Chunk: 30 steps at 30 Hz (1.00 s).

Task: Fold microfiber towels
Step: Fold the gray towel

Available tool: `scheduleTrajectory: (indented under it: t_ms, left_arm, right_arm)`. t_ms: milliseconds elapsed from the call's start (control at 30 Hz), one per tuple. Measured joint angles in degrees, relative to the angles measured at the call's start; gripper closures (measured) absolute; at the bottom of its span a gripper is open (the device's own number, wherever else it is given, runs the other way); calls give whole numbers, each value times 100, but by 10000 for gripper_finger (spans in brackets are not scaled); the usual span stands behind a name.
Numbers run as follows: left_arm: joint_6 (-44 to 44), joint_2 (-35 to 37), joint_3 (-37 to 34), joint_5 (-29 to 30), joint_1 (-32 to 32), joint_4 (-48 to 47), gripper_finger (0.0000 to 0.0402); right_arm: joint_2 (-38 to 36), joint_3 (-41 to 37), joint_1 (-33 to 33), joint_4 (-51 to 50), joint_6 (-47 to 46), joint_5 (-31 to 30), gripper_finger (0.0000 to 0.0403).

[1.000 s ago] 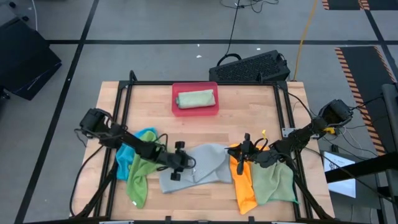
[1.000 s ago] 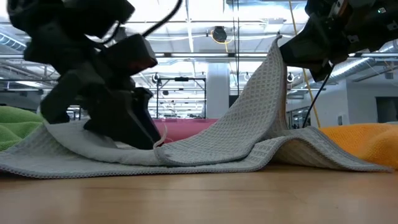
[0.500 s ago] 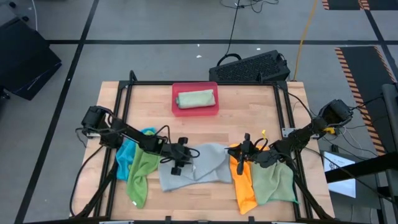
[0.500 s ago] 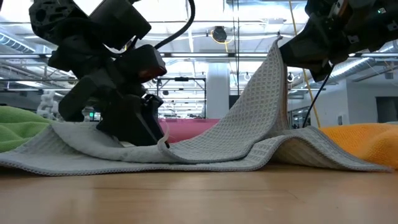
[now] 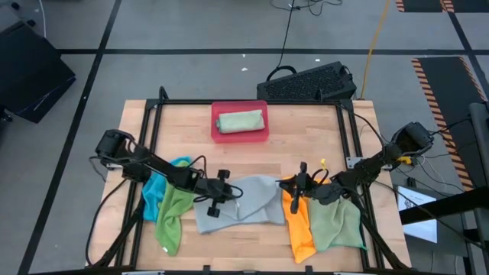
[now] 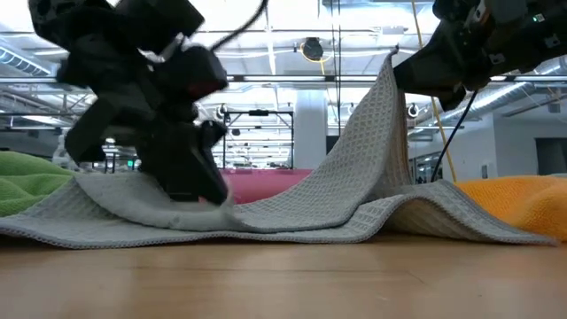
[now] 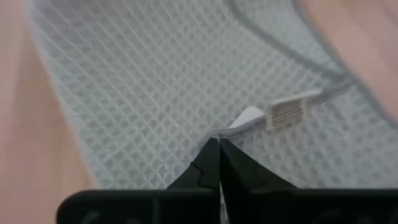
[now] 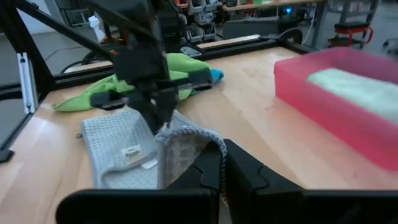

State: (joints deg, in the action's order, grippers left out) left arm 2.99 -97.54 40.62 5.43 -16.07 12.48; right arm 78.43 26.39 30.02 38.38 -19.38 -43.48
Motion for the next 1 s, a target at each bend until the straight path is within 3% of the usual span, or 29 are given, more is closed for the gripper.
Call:
scheduleTrajectory:
  t_ms: [233, 533, 800, 1000]
  left_arm:
    - [-174, 641, 2, 1234, -687, -229, 400]
    - [-421, 837, 9, 3147, -1744, -166, 400]
    - [-405, 913, 9, 3967, -2199, -165, 401]
    - [-132, 1247, 9, 4131, -2204, -196, 401]
  right_arm:
    - [0, 0, -106, 299, 716, -72, 399]
    - [2, 0, -57, 942, 1744, -1053, 399]
    - [2, 9, 43, 1844, 3337, -1047, 399]
    - [2, 9, 30, 2179, 4171, -1023, 399]
